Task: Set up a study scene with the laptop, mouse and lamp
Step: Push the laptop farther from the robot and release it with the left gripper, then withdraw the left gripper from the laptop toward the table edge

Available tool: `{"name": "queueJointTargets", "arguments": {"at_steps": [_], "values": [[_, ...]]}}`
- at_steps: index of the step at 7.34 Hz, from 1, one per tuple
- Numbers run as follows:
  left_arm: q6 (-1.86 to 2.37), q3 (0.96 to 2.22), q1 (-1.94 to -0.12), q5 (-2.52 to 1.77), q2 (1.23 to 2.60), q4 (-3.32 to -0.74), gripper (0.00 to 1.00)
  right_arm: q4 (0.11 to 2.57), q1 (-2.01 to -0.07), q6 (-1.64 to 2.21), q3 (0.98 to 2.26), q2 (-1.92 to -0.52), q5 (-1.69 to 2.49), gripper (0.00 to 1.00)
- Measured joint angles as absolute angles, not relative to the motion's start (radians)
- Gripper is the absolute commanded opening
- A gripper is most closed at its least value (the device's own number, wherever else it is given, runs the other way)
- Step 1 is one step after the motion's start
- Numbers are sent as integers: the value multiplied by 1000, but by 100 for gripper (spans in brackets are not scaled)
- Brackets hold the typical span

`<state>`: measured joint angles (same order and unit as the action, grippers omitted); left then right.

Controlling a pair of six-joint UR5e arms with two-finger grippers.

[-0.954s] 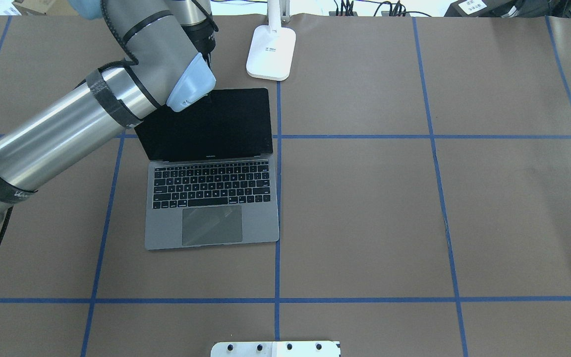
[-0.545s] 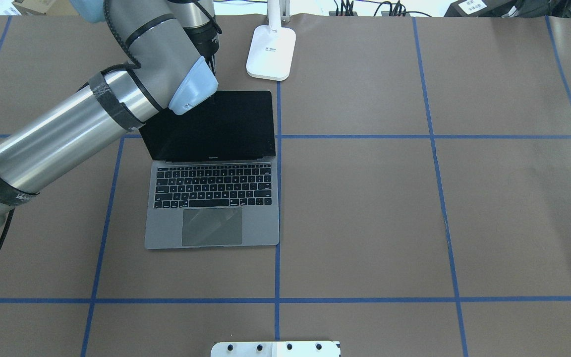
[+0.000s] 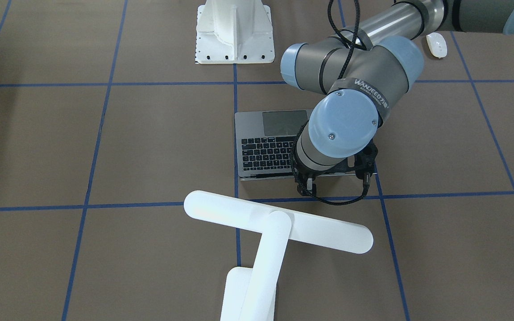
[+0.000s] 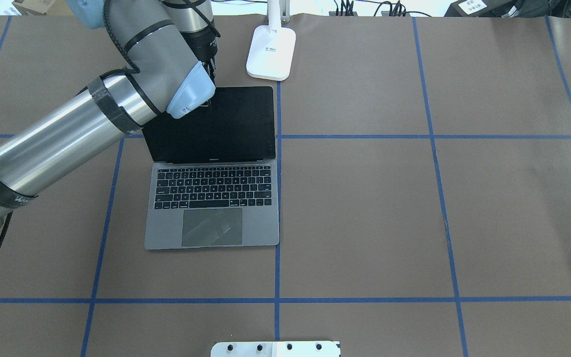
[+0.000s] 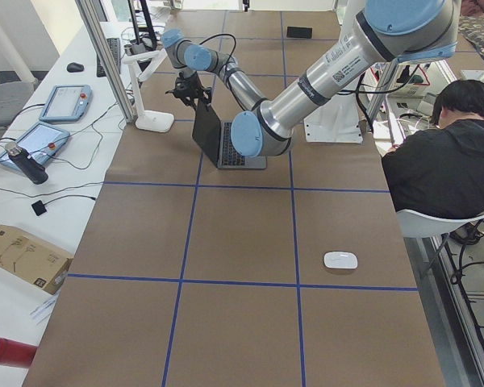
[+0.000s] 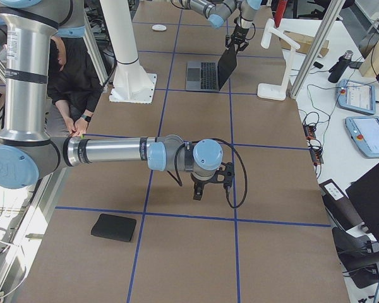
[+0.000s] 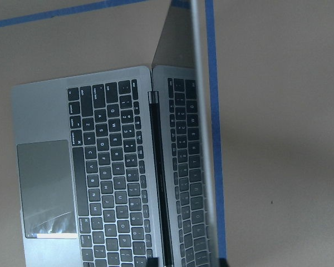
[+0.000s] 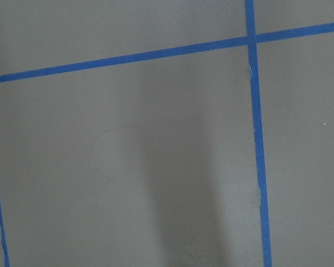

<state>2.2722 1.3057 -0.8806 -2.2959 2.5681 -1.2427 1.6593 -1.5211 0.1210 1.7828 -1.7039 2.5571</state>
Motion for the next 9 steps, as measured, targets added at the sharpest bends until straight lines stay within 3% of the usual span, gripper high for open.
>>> {"name": "queueJointTargets", "arguments": {"at_steps": [3,9], "values": [[2265,1374,-895,-2240,2548,-1236,100,1655,-1522,120,1789,-1703,2556,100],[1768,1822,-936,-2155,2213,-1223,100,1648,-1523,76,1789,-1756,2526,100]]}}
